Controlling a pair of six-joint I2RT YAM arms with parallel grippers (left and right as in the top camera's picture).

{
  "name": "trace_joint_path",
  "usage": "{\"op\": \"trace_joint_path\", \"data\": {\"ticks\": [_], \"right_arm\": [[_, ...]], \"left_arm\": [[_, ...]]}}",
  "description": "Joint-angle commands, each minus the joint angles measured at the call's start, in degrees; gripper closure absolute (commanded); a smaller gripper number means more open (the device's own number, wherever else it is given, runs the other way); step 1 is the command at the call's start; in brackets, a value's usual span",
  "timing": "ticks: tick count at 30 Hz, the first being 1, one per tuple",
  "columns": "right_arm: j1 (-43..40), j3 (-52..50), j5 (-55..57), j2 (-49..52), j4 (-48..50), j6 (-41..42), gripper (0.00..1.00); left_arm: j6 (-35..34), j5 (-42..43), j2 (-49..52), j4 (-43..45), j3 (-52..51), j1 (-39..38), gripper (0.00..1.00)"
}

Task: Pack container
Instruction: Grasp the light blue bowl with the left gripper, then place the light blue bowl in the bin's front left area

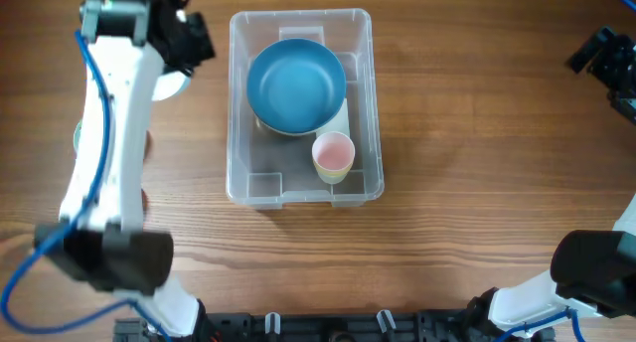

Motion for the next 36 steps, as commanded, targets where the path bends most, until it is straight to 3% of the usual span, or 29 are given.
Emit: {"op": "trace_joint_path", "data": {"ticks": [1,4,8,14,20,21,22,25,30,34,36], "right_arm": [[0.0,-0.17,-0.57,0.52,-0.07,-0.07,0.01],[-0.02,-0.17,-0.57,0.52,-0.09,-0.04,0.01],[-0.02,-0.17,-1.25,0.52,-0.11,-0.11,0.0],[0.0,-0.17,-1.6,0.52,-0.11,-0.09,0.0],[-0.02,-0.17,-1.6,0.52,-0.2,-0.09,0.01],[-0.02,-0.17,-1.6,0.52,-0.24,-0.09,0.0],[-0.02,-0.17,-1.6,0.52,-0.22,-0.09,0.01],[-0.02,-0.17,-1.6,0.52,-0.22,-0.11,0.01],[-0.02,-0.17,-1.57,0.52,-0.22,-0.09,0.0],[-0.02,-0.17,-1.57,0.52,-0.2,-0.15,0.0],[-0.02,-0.17,-1.57,0.52,-0.2,-0.17,0.0]], "left_arm": [[2.64,0.24,-1.84,-7.72,-0.2,-10.14,0.96],[1.68,0.22,-1.75,-9.79,-2.84,-19.04,0.96],[-0.66,0.33,-1.75,-4.46,-10.86,-25.14,0.96],[-1.29,2.62,-1.73,4.66,-24.98,-27.5,0.96],[-1.29,2.64,-1.68,9.11,-31.15,-27.23,0.94],[-1.29,2.64,-1.64,8.98,-31.23,-27.23,0.88],[-1.27,2.62,-1.64,9.01,-31.23,-27.23,0.7],[-1.25,2.58,-1.64,9.01,-31.23,-27.12,0.51],[-1.25,2.6,-2.1,8.74,-30.45,-26.34,0.5],[-1.25,-2.56,-7.69,3.5,-21.38,-24.06,0.45],[-1.25,-6.88,-11.67,1.9,-17.07,-20.98,0.3]]}}
